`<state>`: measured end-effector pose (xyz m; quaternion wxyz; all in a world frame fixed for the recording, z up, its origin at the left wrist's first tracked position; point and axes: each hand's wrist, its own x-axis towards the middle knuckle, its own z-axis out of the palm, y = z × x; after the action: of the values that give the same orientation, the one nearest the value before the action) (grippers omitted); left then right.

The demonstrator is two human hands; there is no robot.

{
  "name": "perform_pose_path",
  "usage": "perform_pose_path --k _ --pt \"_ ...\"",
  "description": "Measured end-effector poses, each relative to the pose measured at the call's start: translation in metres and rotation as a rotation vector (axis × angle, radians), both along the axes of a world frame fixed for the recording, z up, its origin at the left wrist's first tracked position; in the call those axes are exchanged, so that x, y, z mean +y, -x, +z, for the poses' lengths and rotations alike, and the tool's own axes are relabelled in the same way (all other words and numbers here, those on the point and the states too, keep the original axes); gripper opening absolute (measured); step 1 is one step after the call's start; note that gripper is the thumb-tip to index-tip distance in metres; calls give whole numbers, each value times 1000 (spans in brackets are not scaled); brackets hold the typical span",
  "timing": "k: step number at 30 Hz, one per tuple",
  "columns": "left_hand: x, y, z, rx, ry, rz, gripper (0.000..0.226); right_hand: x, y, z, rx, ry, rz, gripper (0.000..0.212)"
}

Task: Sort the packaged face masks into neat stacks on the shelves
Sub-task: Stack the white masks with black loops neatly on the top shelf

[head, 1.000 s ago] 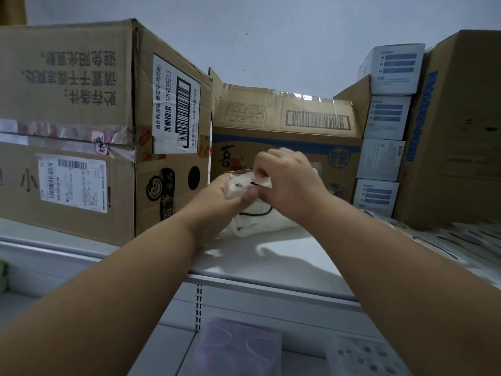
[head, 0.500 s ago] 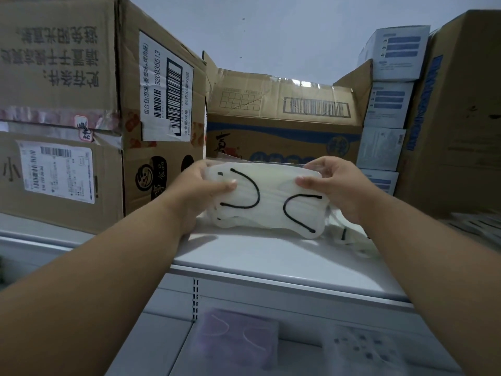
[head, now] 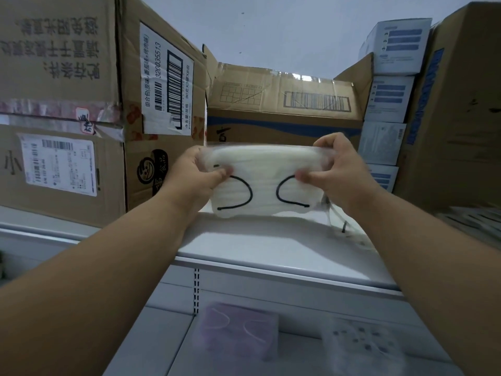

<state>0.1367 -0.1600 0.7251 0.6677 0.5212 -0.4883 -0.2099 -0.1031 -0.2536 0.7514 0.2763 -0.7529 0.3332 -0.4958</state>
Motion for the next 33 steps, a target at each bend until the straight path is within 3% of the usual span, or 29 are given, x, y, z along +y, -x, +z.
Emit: perform_pose_path --k 3,6,9,12,15,17,20,23,28,31,33 --pt "-3 -5 -4 5 -159 -88 55 -2 1 -6 103 -204 23 87" --pt "-5 -7 -8 -29 -209 -76 57 -7 7 -6 9 -406 160 64" --pt "-6 -8 -8 -35 -115 -36 44 -8 9 -3 -79 -442 249 41" --pt "-8 -10 -7 -33 -164 -57 45 -9 11 -2 -136 -450 312 41" --pt "-11 -8 -10 -33 -282 -76 44 -4 13 -7 3 -569 417 47" --pt "-11 -7 -10 -11 -283 -32 39 -5 13 -7 -23 -589 451 51" --pt "-11 -6 -10 -9 -288 9 36 -8 12 -6 -131 -607 347 43" --pt "-11 -5 -10 -15 -280 55 27 -12 10 -9 -87 -611 197 23" --pt "-8 -7 -6 21 -261 120 29 -12 5 -10 -90 -492 41 19" --pt "-12 -8 -2 -67 -241 239 40 -11 0 -11 -30 -409 -138 28" --pt "-16 -3 3 -196 -277 302 27 -10 -4 -10 52 -365 -216 24"
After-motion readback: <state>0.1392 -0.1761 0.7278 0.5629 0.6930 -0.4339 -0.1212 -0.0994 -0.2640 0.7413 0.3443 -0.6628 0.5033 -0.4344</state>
